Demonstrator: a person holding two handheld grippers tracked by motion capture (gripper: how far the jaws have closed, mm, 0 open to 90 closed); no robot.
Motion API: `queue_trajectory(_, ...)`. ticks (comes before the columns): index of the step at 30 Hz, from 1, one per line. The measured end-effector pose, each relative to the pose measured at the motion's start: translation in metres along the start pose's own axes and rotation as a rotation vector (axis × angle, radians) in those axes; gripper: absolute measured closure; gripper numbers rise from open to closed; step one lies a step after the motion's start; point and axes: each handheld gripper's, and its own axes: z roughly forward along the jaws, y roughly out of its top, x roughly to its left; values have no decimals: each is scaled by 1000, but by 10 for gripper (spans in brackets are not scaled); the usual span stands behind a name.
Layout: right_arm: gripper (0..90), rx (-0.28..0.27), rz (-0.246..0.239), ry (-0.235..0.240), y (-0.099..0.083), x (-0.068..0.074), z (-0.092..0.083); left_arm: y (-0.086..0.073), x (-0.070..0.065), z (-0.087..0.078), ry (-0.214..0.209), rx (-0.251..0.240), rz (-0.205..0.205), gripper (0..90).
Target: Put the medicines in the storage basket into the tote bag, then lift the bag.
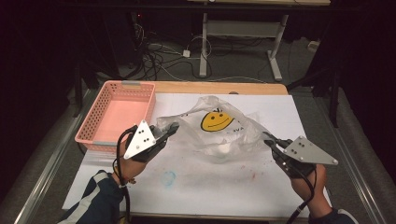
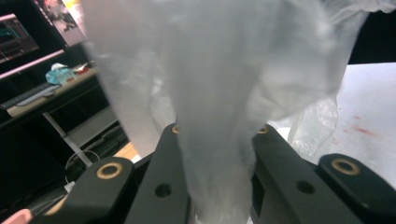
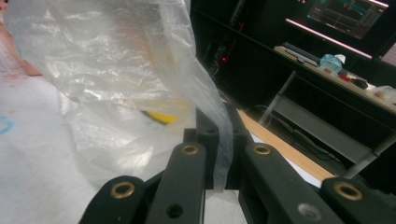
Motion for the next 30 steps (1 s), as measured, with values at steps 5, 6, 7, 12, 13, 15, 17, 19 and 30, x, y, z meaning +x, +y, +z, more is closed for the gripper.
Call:
queue_trajectory(5, 900, 24, 20, -12, -3, -7, 22, -9, 7, 25, -14, 25, -37, 860)
queue_trajectory(6, 900, 28, 26, -13, -4, -8, 26, -11, 8, 31, -15, 27, -50, 860)
queue_trajectory(7, 900, 30, 27, -13, -4, -9, 31, -12, 10, 37, -15, 36, -53, 860)
queue_trajectory(12, 900, 46, 51, -11, -7, -16, 51, -22, 16, 65, -2, 54, -64, 860)
queue_trajectory(13, 900, 54, 54, -12, -7, -18, 55, -23, 19, 71, -1, 57, -76, 860)
queue_trajectory(15, 900, 56, 63, -18, -9, -23, 63, -25, 23, 81, 12, 69, -88, 859)
queue_trajectory(17, 900, 68, 77, -14, -11, -29, 72, -27, 28, 91, 16, 65, -115, 859)
queue_trajectory(19, 900, 79, 92, -24, -13, -35, 83, -26, 32, 99, 23, 61, -133, 859)
queue_trajectory(30, 900, 29, 217, -43, 11, -63, 112, 5, 54, 127, 56, -8, -184, 860)
